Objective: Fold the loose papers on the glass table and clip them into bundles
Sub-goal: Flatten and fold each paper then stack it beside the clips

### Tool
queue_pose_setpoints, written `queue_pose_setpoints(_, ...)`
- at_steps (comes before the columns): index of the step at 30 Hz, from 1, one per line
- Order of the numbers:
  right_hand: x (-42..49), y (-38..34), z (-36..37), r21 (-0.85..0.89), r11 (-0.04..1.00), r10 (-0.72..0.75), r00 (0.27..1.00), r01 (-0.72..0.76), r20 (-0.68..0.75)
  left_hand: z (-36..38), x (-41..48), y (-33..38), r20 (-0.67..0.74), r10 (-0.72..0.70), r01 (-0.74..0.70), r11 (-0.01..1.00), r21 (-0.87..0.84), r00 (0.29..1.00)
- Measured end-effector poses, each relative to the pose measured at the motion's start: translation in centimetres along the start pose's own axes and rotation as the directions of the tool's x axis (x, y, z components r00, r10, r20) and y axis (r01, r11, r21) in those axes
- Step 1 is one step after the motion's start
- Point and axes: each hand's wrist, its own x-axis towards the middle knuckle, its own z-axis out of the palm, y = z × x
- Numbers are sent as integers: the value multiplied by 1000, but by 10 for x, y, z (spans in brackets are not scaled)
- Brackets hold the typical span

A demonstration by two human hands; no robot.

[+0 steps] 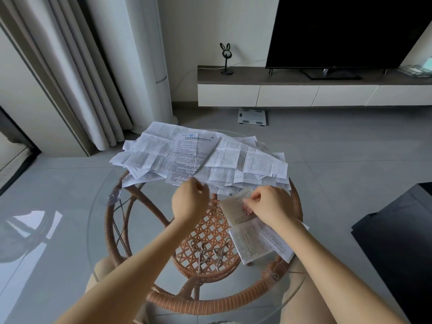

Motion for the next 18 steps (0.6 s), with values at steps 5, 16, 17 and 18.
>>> queue_pose_setpoints(5,-2,-10,-13,19,999,-45,992,47,-118,-35,31,-24,-258,-141,141,990,-20,956)
queue_pose_setpoints(16,-19,-28,3,136,981,-115,978,139,-173,-45,59,-25,100,-274,290,857,-425,956)
queue_pose_setpoints(17,-22,-31,2,157,975,-126,973,158,-192,-52,55,-21,147,-251,291,788,-543,957)
queue_pose_setpoints(18,-24,-35,3,181,966,-147,966,186,-211,-61,49,-16,221,-226,317,686,-656,949)
